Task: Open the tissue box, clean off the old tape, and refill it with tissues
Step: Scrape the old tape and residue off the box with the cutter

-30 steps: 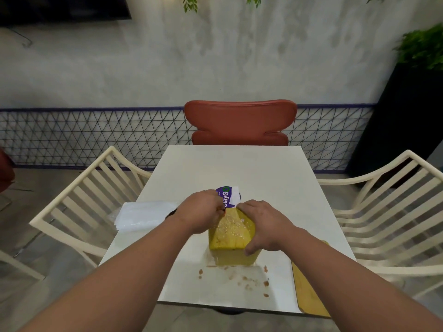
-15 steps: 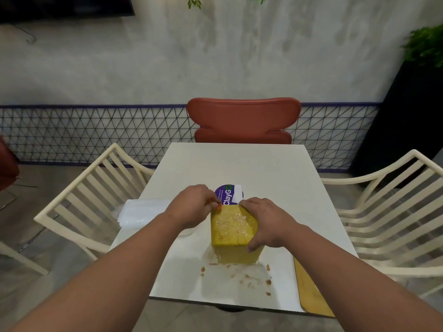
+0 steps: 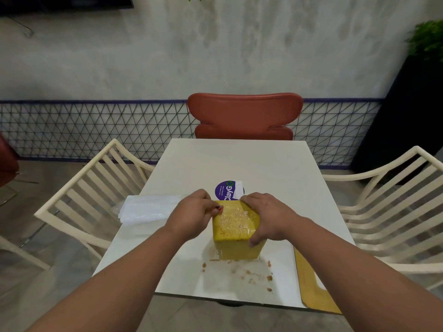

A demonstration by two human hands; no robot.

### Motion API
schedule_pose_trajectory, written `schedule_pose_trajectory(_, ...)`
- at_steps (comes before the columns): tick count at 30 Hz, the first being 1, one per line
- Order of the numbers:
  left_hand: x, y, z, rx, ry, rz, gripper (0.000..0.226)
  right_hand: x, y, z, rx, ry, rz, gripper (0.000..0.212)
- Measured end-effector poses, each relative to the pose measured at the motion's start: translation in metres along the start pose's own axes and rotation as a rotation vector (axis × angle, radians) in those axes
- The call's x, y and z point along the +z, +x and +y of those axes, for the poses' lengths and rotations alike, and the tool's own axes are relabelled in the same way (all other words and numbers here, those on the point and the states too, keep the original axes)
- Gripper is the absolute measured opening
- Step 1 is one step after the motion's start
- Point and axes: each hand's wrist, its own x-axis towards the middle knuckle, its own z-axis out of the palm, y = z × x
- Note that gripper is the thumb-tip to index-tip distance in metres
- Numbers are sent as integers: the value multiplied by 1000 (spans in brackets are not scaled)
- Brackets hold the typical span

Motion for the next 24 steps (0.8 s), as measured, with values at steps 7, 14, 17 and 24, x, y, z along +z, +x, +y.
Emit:
schedule_pose_trajectory(7,10,-25,6,-18,-151,61,18,0,1,0,9,1,3,120)
schedule_pose_trajectory(14,9,-4,4,-68,-97,99,21,2,1,1,5,5,8,121)
schedule_pose_trajectory(17,10,-1,9,-125,-124,118,23,2,1,1,7,8,14,120)
schedule_pose_trajectory(24,20,-63,12,-22,-225,69,18,1,3,1,-2,-5,0,122)
